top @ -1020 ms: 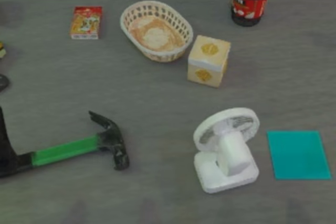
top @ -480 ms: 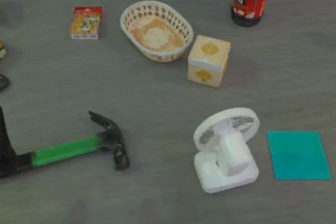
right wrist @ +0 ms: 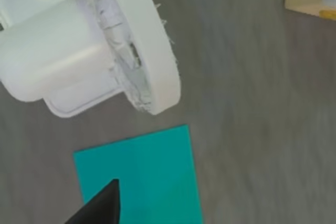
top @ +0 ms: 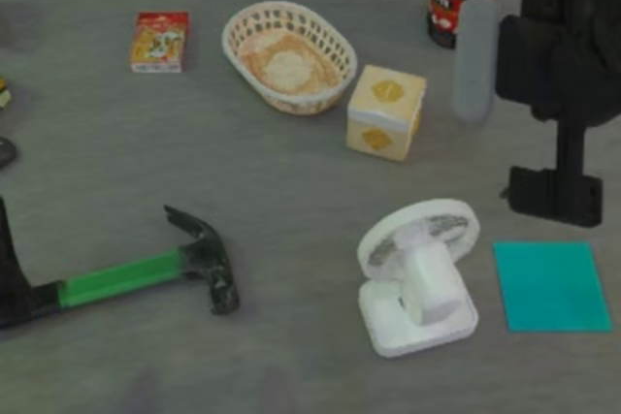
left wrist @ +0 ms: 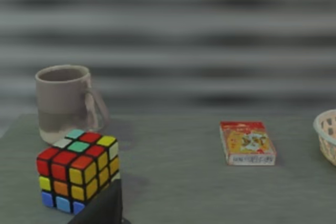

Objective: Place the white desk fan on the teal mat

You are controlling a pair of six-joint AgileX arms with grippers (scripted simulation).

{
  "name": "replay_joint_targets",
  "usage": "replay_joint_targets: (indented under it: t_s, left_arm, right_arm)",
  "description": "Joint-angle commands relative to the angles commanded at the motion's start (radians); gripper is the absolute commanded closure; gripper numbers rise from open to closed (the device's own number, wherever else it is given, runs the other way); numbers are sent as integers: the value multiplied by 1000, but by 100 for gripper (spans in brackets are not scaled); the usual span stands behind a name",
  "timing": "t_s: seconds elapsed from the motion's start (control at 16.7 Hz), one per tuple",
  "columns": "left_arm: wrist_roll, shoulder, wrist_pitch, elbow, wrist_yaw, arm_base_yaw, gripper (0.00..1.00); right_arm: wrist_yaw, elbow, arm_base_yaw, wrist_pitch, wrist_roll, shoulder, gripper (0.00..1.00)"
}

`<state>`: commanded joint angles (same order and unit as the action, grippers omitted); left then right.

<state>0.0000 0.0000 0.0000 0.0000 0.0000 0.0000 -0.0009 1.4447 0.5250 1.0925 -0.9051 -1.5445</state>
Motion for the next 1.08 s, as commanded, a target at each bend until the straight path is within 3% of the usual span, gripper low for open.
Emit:
replay_joint_targets:
  t_s: [0.24,0.48,1.08]
  left_arm:
    - [0,0,0,0,0,0,0]
    - [0,0,0,0,0,0,0]
    - [0,0,0,0,0,0,0]
  right_arm:
    - [1,254,94,203,-163,-282,0]
    - [3,377,144,317,-250,-425,0]
    - [3,313,147,254,-257,-434,0]
